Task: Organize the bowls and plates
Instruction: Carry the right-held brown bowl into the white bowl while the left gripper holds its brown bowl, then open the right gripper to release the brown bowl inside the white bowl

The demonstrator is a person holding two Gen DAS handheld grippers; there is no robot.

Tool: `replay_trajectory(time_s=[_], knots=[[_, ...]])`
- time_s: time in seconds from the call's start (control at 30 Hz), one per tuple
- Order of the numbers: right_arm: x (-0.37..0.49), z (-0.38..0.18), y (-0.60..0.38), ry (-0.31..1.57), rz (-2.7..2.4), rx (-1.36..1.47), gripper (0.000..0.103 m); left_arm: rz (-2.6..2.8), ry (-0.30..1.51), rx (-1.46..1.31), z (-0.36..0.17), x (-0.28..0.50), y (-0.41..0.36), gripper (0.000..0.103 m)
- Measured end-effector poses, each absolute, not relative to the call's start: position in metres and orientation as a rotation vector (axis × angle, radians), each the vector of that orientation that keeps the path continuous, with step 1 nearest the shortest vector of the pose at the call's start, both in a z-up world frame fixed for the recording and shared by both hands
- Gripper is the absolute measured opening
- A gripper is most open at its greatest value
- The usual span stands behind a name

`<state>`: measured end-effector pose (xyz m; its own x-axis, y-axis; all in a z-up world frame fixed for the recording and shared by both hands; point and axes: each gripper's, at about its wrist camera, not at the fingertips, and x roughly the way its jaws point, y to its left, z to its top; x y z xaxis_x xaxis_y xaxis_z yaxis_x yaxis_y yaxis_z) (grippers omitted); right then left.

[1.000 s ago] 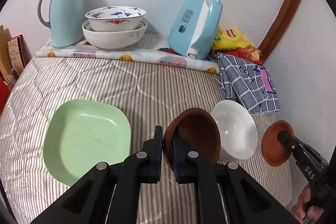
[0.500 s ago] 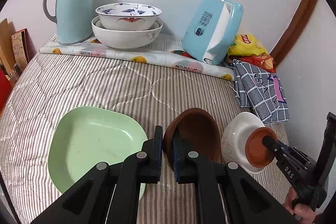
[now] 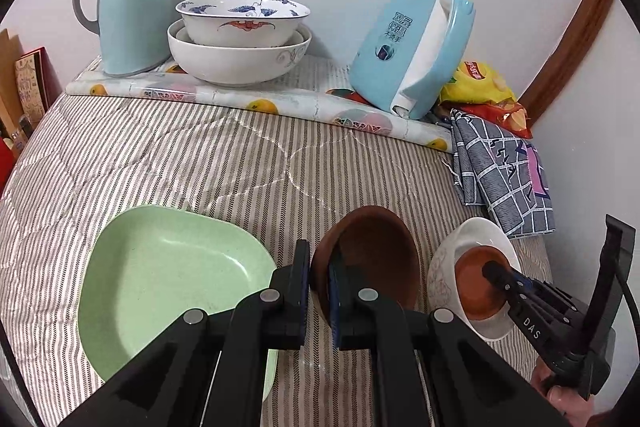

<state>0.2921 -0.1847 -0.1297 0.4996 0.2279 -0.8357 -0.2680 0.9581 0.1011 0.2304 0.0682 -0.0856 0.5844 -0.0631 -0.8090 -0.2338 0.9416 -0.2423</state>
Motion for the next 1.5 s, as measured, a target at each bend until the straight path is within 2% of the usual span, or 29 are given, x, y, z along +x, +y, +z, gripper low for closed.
replay_trajectory(time_s=[0.7, 1.03, 1.23, 1.5], knots=[[0.302, -0.14, -0.176, 1.051, 0.269, -0.147, 0.008, 0.093, 0.966, -0.352, -0.096, 0.239, 0.071, 0.009], [0.305, -0.145, -0.171, 1.086, 0.27, -0.188, 0.011, 0.095, 0.971, -0.352, -0.099, 0.24, 0.072, 0.009], [0.304, -0.147, -0.164, 1.104, 0.258, -0.226, 0.015, 0.092, 0.974, -0.355, -0.099, 0.239, 0.074, 0.009], [0.303, -0.147, -0.157, 1.117, 0.262, -0.237, 0.028, 0.086, 0.972, -0.356, -0.097, 0.234, 0.074, 0.009]])
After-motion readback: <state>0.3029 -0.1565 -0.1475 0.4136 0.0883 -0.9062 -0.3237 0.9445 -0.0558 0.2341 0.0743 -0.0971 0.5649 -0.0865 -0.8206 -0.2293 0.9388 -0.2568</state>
